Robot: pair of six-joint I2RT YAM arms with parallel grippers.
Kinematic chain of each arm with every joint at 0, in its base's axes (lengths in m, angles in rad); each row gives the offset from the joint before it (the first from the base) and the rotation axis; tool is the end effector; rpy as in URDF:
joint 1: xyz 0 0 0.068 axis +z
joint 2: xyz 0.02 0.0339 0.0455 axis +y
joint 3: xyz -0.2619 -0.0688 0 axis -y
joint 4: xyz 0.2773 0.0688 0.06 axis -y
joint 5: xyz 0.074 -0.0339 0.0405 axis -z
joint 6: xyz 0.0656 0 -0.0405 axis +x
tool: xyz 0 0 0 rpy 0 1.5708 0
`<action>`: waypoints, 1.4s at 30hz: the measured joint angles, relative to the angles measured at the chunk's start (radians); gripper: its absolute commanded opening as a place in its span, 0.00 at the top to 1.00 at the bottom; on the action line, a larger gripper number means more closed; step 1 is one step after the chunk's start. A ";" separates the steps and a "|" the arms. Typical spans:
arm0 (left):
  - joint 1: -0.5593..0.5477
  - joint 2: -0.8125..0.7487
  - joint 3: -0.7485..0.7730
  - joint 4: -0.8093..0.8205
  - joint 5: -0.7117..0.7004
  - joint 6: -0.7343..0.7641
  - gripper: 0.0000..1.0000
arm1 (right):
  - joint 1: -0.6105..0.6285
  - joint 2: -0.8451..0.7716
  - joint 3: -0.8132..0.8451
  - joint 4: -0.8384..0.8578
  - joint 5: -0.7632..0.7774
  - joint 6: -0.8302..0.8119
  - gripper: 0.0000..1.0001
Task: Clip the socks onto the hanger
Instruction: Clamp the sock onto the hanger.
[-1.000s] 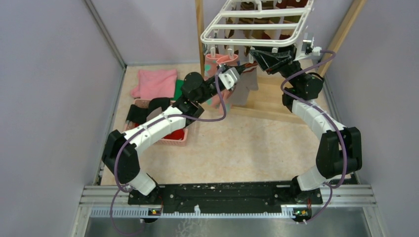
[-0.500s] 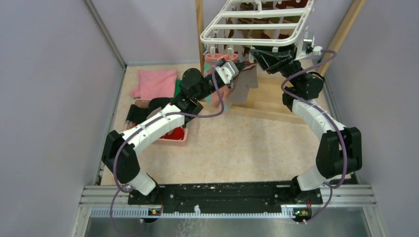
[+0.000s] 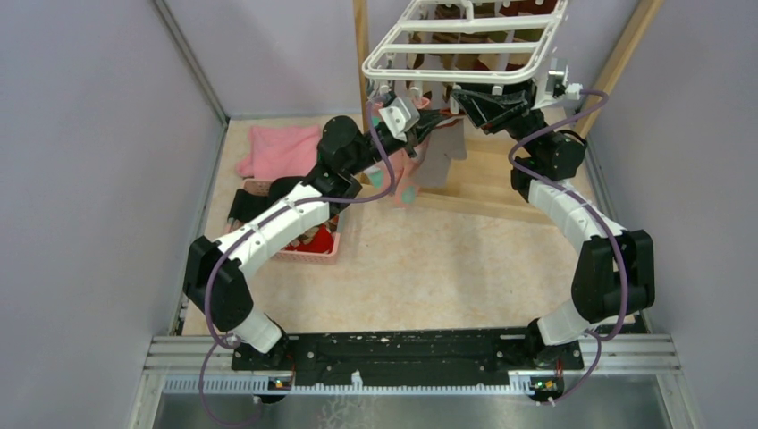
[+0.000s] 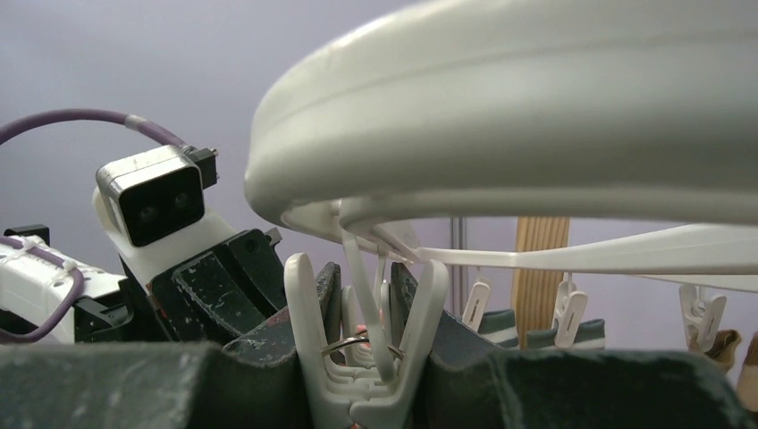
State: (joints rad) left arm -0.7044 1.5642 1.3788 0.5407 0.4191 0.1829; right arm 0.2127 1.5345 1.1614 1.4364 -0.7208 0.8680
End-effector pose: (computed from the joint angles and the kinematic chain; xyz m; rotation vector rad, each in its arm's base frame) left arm 0.3084 -0.2971 0.4298 0.8625 0.9439 -0.7045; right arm 0.3335 0.1163 0.4378 -0.5450 0.7313 1.1927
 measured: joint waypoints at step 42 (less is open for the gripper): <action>0.094 0.015 0.039 0.055 0.229 -0.351 1.00 | -0.006 0.017 0.000 0.014 -0.008 0.011 0.98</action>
State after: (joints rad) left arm -0.6102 1.5795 1.4178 0.5961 0.6483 -0.1680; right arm 0.2062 1.5513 1.1618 1.4506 -0.7288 0.8795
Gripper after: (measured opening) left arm 0.014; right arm 0.228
